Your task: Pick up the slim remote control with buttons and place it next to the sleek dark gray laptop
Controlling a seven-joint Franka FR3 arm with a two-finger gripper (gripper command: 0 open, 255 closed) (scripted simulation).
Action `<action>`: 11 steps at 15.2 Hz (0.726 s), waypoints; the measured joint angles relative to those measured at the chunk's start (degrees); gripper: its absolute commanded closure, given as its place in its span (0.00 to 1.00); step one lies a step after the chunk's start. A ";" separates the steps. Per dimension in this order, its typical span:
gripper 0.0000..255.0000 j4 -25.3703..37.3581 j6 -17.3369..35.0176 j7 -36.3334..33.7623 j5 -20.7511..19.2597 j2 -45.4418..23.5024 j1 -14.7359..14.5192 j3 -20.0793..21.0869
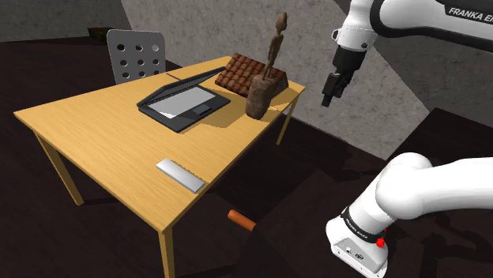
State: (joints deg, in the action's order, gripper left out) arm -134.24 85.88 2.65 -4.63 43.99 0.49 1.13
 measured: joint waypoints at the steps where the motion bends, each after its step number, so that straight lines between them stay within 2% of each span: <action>1: 0.00 0.00 0.00 0.00 0.00 0.00 0.00 0.00; 4: 0.00 -1.08 3.05 -1.69 1.23 -1.95 -0.67 1.41; 11: 0.00 -4.73 14.61 -6.98 4.57 -9.52 -2.81 6.05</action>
State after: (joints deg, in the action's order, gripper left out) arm -138.97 100.49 -4.33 -0.06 34.46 -2.32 7.17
